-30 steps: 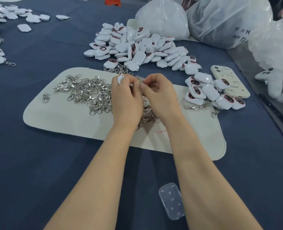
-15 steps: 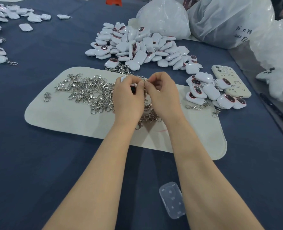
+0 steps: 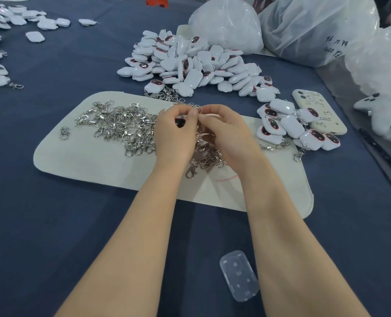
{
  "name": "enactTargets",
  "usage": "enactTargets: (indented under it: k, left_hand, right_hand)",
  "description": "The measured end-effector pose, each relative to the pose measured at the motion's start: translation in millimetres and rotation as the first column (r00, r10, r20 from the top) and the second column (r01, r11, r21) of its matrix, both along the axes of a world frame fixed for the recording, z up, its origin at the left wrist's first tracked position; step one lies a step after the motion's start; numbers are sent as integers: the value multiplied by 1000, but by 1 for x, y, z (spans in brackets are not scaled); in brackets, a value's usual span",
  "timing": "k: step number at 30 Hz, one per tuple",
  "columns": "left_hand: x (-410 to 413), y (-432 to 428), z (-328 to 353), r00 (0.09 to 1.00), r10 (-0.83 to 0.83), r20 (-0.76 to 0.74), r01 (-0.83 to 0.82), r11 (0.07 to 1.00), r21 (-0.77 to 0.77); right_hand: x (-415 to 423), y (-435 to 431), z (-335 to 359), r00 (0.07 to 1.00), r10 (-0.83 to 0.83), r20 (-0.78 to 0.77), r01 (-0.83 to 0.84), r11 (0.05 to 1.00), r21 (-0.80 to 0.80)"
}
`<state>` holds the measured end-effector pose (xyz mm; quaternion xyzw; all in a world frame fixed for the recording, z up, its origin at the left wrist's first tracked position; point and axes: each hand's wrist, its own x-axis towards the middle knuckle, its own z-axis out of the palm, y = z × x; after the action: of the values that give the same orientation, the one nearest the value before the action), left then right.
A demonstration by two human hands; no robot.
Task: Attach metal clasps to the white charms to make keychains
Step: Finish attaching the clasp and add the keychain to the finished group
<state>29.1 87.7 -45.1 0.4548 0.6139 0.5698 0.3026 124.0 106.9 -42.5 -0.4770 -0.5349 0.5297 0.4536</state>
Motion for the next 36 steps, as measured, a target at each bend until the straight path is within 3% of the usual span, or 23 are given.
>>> enactTargets:
  k: [5, 7, 11, 14, 18, 36]
  left_hand:
    - [2, 2, -2, 999, -20, -26, 20, 1000, -9]
    - [4, 2, -2, 999, -29, -43, 29, 1000, -8]
    - [3, 3, -3, 995, -47, -90, 47, 999, -8]
    - [2, 4, -6, 986, -39, -164, 40, 999, 4]
    - [5, 2, -9, 971, -3, -240, 12, 999, 37]
    - [5, 1, -8, 979, 0, -203, 19, 996, 91]
  right_hand:
    - [5, 1, 6, 969, -53, -243, 19, 990, -139]
    - [3, 3, 5, 981, -149, -127, 136, 985, -101]
    - [-1, 5, -1, 924, -306, 229, 270, 947, 177]
    - [1, 3, 2, 932, -282, 230, 208, 932, 298]
    - [-1, 0, 4, 958, -142, 251, 65, 955, 291]
    - [-6, 3, 1, 946, -242, 217, 178, 945, 276]
